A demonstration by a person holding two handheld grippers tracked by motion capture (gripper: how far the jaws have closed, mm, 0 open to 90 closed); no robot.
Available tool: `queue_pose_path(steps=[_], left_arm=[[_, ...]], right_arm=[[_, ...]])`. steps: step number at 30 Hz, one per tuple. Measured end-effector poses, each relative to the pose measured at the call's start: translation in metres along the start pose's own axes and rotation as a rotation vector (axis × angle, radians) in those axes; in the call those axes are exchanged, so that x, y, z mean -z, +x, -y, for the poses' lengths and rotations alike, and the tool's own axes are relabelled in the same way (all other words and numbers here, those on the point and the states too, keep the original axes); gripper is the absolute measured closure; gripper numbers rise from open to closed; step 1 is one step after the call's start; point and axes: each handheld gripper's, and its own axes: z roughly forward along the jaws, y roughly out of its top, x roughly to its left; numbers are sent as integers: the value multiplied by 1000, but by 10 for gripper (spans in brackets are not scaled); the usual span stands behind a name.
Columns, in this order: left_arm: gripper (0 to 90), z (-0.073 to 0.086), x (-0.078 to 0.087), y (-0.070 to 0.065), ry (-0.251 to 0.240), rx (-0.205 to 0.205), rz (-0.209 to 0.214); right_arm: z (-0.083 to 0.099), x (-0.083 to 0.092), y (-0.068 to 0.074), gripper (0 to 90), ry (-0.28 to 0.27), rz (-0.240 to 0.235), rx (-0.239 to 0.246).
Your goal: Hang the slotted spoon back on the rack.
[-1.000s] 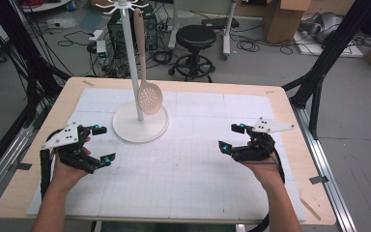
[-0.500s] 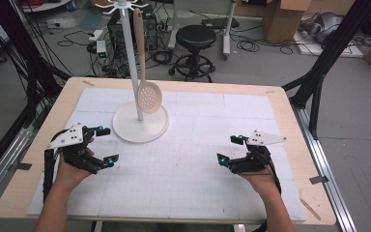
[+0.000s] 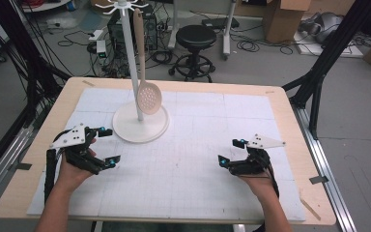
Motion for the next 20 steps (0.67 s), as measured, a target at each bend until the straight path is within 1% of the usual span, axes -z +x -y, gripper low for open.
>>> queue_pose_path(steps=[6, 17, 20], left_arm=[[24, 0, -1, 0, 6, 0, -1], [24, 3, -4, 1, 26, 4, -1], [25, 3, -4, 1, 25, 4, -2]], right_arm=[[0, 1, -2, 108, -2, 1, -14], [1, 0, -4, 108, 5, 1, -19], [1, 0, -4, 108, 4, 4, -19]])
